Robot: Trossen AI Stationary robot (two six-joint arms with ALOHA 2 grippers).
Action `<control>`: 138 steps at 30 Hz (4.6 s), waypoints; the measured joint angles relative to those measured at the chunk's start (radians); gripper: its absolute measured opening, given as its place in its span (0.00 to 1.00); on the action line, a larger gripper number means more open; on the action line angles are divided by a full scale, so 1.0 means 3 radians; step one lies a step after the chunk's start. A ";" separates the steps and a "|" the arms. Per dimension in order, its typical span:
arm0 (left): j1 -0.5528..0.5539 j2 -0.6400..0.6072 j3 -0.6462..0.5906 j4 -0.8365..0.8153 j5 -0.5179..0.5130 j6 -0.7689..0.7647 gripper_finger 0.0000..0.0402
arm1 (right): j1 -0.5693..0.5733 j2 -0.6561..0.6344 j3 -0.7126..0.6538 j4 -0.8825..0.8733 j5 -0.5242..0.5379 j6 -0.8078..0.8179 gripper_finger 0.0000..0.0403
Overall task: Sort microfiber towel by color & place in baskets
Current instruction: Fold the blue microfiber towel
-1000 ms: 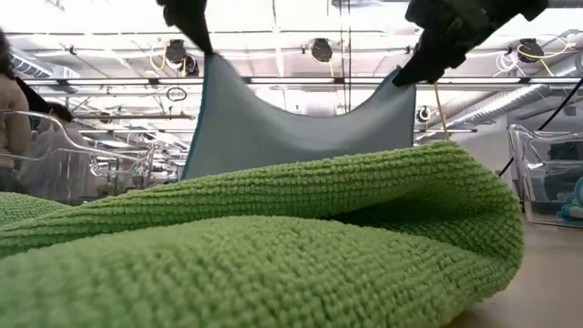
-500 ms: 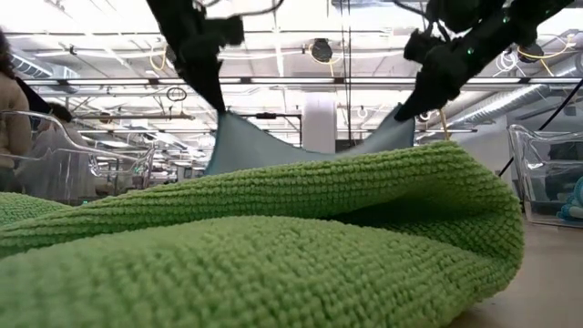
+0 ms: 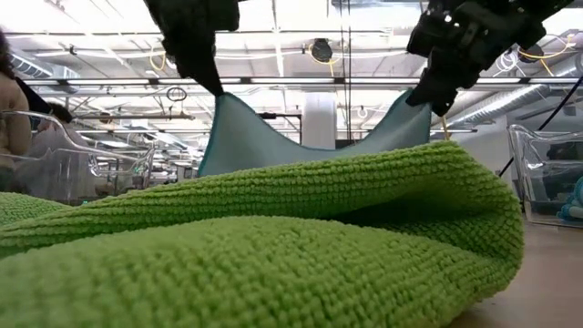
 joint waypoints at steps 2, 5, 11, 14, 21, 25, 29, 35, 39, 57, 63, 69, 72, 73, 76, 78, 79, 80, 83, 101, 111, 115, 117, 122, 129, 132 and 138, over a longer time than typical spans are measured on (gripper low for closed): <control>-0.0060 -0.0021 -0.0003 -0.0102 0.0029 0.0071 0.01 | 0.0096 0.0000 0.0000 0.0009 0.0007 0.0061 0.00; -0.0094 -0.0039 -0.0001 -0.0170 -0.0216 0.0235 0.01 | 0.0213 0.0000 0.0000 0.0004 0.0018 0.0088 0.00; 0.0176 -0.0049 -0.0003 -0.0229 -0.0776 0.0483 0.01 | 0.0277 0.0000 0.0000 0.0003 0.0304 0.0089 0.00; 0.0347 -0.0045 -0.0003 -0.0153 -0.0820 0.0560 0.01 | 0.0269 0.0000 0.0000 0.0003 0.0492 0.0190 0.00; 0.0529 -0.0046 -0.0003 -0.0002 -0.0829 0.0549 0.01 | 0.0290 0.0000 0.0000 0.0003 0.0545 0.0397 0.00; 0.0450 -0.0046 -0.0003 -0.0001 -0.0380 0.0378 0.02 | 0.0362 0.0000 0.0000 0.0001 0.0372 0.0418 0.00; 0.0242 -0.0046 -0.0003 -0.0029 -0.0109 0.0361 0.01 | 0.0465 0.0001 0.0000 -0.0002 0.0183 0.0517 0.00; -0.0026 -0.0045 -0.0003 -0.0055 -0.0097 0.0218 0.01 | 0.0615 0.0008 0.0000 -0.0038 0.0331 0.0447 0.00; -0.0126 -0.0045 -0.0003 -0.0128 -0.0107 0.0090 0.01 | 0.0660 0.0014 -0.0001 -0.0169 0.0474 0.0426 0.00; -0.0350 -0.0038 -0.0667 0.0165 -0.0070 -0.0486 0.01 | 0.1140 0.0280 -0.0496 0.0726 0.0447 0.0927 0.00; -0.0451 -0.0038 -0.0707 0.0204 0.0072 -0.0565 0.01 | 0.1258 0.0423 -0.0496 0.0727 0.0444 0.1010 0.00; -0.0503 -0.0040 -0.0707 0.0201 0.0209 -0.0818 0.04 | 0.1339 0.0474 -0.0496 0.0725 0.0441 0.0955 0.10; -0.0519 -0.0040 -0.0705 0.0199 0.0259 -0.1015 0.10 | 0.1361 0.0472 -0.0496 0.0726 0.0439 0.0953 0.20; -0.0519 -0.0040 -0.0686 0.0182 0.0316 -0.1087 0.12 | 0.1371 0.0472 -0.0496 0.0726 0.0415 0.0948 0.24; -0.0517 -0.0040 -0.0558 0.0198 0.0570 -0.1249 0.19 | 0.1394 0.0472 -0.0495 0.0726 0.0222 0.0914 0.34; -0.0517 -0.0040 -0.0438 0.0201 0.0761 -0.1278 0.23 | 0.1410 0.0467 -0.0492 0.0724 0.0090 0.0918 0.39; -0.0517 -0.0040 -0.0375 0.0199 0.0856 -0.1275 0.24 | 0.1418 0.0462 -0.0485 0.0715 0.0043 0.0930 0.41; -0.0517 -0.0040 -0.0312 0.0199 0.0929 -0.1257 0.26 | 0.1427 0.0461 -0.0468 0.0708 0.0005 0.0935 0.43; -0.0507 -0.0043 -0.0149 0.0217 0.0879 -0.1126 0.28 | 0.1442 0.0460 -0.0378 0.0689 0.0007 0.0865 0.45; -0.0122 -0.0043 -0.0800 0.1130 -0.0127 -0.1295 0.29 | 0.0957 0.0667 -0.0271 0.0178 0.1223 0.0498 0.44; 0.0034 0.0488 -0.0872 0.1725 -0.0085 -0.1149 0.29 | 0.0798 0.1577 0.0026 0.1097 0.0884 0.0205 0.44; 0.0023 0.0875 -0.0869 0.2209 0.0013 -0.1088 0.29 | 0.0799 0.1862 0.0259 0.1451 0.0888 -0.0057 0.44; 0.0009 0.1065 -0.0871 0.2485 0.0024 -0.1042 0.29 | 0.0799 0.1960 0.0331 0.1611 0.0907 -0.0126 0.44; 0.0008 0.1379 -0.0868 0.3000 -0.0070 -0.0955 0.29 | 0.0800 0.2133 0.0395 0.1745 0.1079 -0.0136 0.43; 0.0037 0.1594 -0.0869 0.3403 -0.0398 -0.0880 0.29 | 0.0843 0.2416 0.0393 0.1787 0.0795 -0.0356 0.13; 0.0037 0.1676 -0.0872 0.3399 -0.0358 -0.0805 0.29 | 0.0871 0.2538 0.0391 0.1932 0.0858 -0.0322 0.03; 0.0037 0.1774 -0.0863 0.3404 -0.0298 -0.0744 0.29 | 0.0885 0.2722 0.0393 0.2135 0.1379 -0.0275 0.00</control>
